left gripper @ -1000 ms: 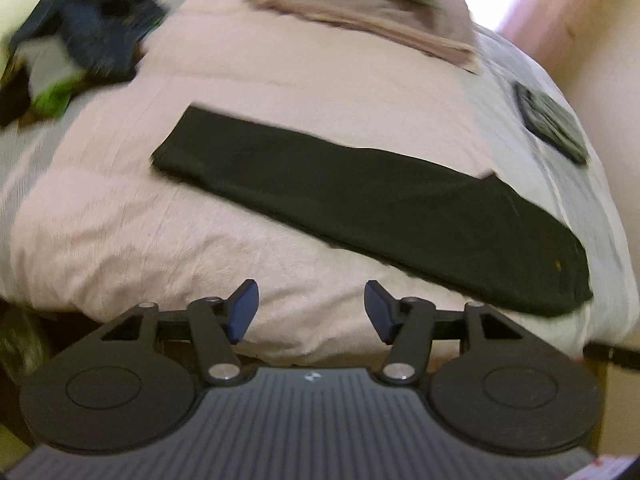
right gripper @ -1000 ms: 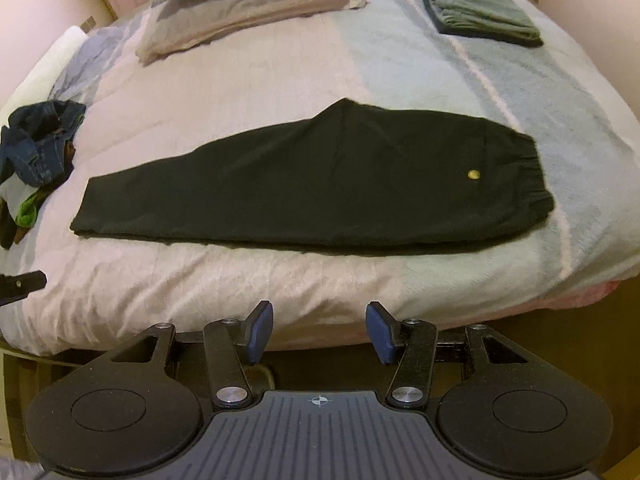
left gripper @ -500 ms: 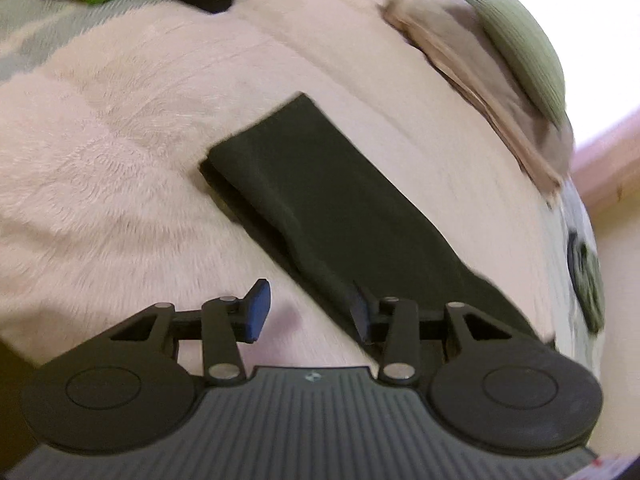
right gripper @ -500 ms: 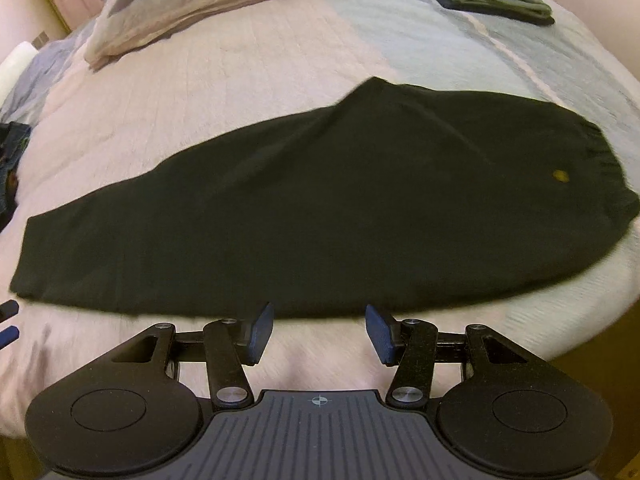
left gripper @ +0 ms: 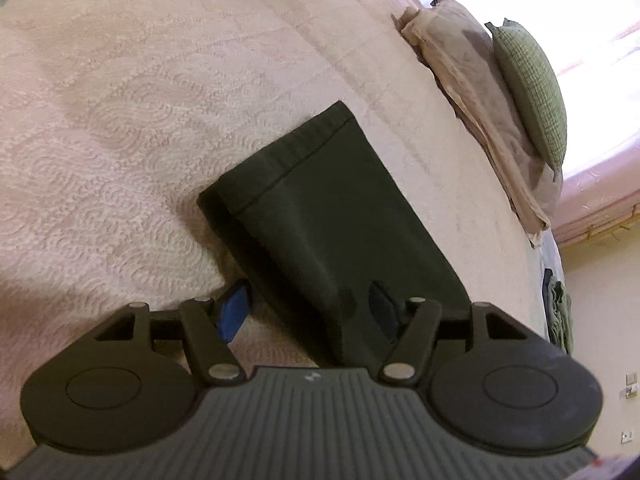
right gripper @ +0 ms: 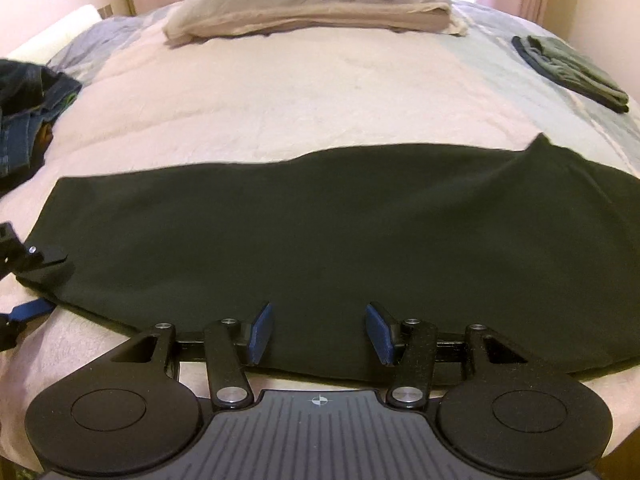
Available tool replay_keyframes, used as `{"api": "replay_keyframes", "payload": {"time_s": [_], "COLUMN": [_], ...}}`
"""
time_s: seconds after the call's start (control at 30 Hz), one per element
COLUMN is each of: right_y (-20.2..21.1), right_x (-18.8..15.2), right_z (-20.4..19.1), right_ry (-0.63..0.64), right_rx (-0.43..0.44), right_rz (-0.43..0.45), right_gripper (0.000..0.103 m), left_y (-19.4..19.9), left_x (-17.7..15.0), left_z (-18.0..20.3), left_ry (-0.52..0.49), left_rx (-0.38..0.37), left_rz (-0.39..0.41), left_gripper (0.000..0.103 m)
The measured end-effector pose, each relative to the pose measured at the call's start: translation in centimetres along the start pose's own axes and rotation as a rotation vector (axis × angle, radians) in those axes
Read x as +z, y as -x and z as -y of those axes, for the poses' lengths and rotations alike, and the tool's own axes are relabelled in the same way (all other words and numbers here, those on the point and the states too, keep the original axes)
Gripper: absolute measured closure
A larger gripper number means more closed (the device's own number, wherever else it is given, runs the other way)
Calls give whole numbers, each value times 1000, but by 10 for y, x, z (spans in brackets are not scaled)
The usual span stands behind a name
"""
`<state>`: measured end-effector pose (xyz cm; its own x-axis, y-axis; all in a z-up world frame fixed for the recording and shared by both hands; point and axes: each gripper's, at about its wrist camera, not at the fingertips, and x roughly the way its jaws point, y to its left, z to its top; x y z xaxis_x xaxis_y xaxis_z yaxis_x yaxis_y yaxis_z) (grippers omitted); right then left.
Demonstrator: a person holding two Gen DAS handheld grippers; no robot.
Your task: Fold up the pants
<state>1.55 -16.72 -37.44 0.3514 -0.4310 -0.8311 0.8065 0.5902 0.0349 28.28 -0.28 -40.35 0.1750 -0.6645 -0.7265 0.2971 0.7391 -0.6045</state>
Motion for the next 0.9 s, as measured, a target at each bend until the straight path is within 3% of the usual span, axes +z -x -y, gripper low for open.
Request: {"api": "replay_keyframes", "payload": {"time_s": [0.07,0.17,0.23,0.27,0.43,0.5,0.57,0.6,0.8,0.9], "right_y": [-11,-13,-11,-14,-22,-24,-26,-25,-27,-18], "right_x": [-9,-19,-14,-13,-16,-14,-12,-14,-1,16], "right_z": [-10,-20,-15,-13,-10,-10,-7,-8,-1,26], "right_ry": [34,110,56,32,43,37,34,32,10,-134], "right_rx": [-38,-85,-75,-70,-73,-71,-67,-65,-24,65], "right_rz": [4,38,34,25,24,17,10,7,-57,-116], "right_gripper": [54,53,53,53,50,50,49,49,48,48], "left_y": [-3,-1,-4,-8,-11,-8,-5,-3,34,50], "left_x": [0,5,6,5,5,5,5,5,12,11], "left_z": [-3,-3,-6,-8,-11,-12,-11,-8,44,77], "left_ry": [3,38,44,34,44,66,67,52,-141,-272], "left_rx": [-7,-44,-57,-43,-56,-72,-76,-72,-109,-112], "left_rz": [1,1,-2,-6,4,5,9,12,77,106], "left_gripper": [45,53,54,62,68,81,87,91,94,94]}}
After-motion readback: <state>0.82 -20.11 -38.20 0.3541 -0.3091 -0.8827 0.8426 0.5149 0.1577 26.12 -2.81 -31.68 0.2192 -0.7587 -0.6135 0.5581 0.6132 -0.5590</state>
